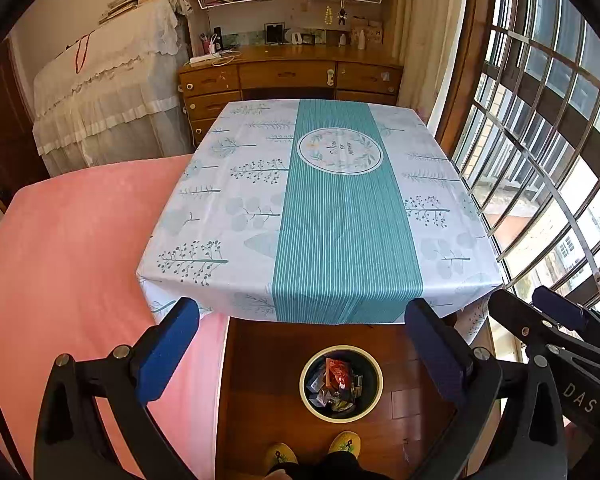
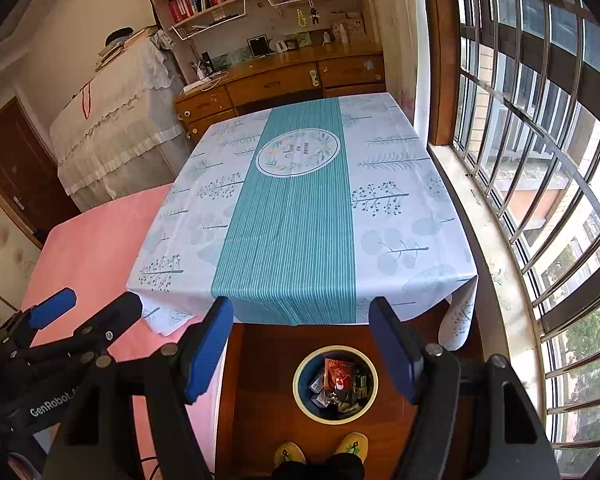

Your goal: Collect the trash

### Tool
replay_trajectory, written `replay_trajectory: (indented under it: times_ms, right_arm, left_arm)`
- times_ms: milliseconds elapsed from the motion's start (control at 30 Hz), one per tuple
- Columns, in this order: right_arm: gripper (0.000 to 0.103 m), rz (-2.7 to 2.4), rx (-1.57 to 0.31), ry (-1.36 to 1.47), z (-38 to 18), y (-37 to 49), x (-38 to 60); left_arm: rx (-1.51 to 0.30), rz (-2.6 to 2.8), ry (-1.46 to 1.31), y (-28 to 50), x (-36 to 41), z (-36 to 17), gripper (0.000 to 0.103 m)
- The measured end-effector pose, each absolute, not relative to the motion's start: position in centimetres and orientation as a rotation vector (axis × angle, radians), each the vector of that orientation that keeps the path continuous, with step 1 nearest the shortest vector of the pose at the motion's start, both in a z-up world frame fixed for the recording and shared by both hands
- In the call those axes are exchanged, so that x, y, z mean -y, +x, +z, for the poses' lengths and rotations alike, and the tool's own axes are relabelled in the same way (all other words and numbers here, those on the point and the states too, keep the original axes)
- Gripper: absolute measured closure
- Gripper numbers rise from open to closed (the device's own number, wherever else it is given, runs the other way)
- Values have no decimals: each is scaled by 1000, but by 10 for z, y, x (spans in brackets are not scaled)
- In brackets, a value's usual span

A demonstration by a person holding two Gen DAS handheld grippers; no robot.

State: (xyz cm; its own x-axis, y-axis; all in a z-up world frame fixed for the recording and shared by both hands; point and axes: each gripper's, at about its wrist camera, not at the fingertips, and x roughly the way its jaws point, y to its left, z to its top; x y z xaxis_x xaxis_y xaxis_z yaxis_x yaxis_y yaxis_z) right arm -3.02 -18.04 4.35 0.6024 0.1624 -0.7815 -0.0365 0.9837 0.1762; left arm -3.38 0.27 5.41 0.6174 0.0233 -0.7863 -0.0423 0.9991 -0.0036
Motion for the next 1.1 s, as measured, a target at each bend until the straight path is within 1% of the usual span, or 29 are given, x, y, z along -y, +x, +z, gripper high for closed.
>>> replay_trajectory:
  times_ms: [233, 1100]
  right_arm:
    - [32, 123, -894, 121, 49, -27, 178]
    - [32, 131, -909, 121, 44, -24, 180]
  left_arm:
    - [-898, 52, -32, -27, -3, 54, 1]
    - [-891, 75, -31, -26, -2, 55, 1]
